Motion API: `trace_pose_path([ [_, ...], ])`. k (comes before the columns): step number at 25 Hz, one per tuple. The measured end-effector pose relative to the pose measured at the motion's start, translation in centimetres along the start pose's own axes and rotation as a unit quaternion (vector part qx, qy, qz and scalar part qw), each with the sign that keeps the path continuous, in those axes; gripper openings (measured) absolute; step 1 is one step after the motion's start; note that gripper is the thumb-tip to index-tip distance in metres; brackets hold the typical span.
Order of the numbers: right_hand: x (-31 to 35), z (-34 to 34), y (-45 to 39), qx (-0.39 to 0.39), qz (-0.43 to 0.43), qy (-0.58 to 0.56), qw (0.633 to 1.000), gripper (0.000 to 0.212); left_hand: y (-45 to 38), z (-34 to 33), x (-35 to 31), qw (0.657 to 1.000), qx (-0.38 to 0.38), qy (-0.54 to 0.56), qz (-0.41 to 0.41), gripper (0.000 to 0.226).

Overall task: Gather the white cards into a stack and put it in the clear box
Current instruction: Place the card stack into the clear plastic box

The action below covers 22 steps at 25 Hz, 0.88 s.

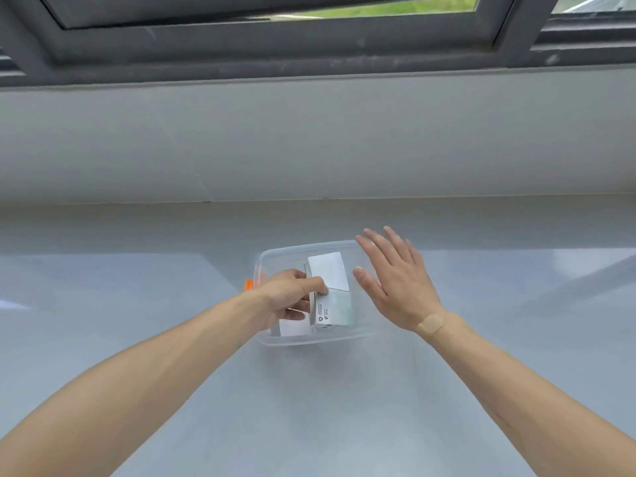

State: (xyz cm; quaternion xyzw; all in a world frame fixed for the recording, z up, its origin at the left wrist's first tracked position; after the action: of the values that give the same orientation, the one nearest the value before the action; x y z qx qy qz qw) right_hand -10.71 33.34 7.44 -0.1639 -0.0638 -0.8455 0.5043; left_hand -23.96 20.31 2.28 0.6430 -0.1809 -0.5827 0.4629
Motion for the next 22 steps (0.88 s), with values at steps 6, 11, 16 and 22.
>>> trace_pose_path([
  [6, -0.7, -2.9, 0.1, 0.036, 0.012, -0.019, 0.999, 0.066, -3.6, -2.3, 0.7, 0.998, -0.033, -0.053, 0.031, 0.024],
  [11, -1.1, -3.2, -0.1, 0.020, 0.008, -0.037, 0.999, 0.059, -5.6, -4.6, 0.5, 0.996, -0.026, -0.074, 0.031, 0.022],
  [16, -1.3, -3.5, 0.0, 0.010, 0.002, -0.049, 0.999, 0.057, -6.7, -5.1, 1.1, 0.994, -0.048, -0.093, 0.017, 0.012],
  [22, -1.5, -3.6, 0.0, 0.004, -0.006, -0.066, 0.998, 0.057, -6.6, -4.7, 0.9, 0.969, -0.131, -0.211, 0.006, 0.012],
])
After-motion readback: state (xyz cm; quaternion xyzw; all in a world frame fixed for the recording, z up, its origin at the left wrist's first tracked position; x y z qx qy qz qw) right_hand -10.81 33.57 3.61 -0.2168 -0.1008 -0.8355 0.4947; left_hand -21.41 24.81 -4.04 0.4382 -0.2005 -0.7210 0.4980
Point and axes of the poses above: each hand's wrist, its own y-axis away from the middle knuckle, its own z-axis out of the back of the hand, x = y × z, the point moved 8 cm from there along -y, towards the middle knuckle, and after that the axes turned 4 degrees about z, right-handed, at the moved point
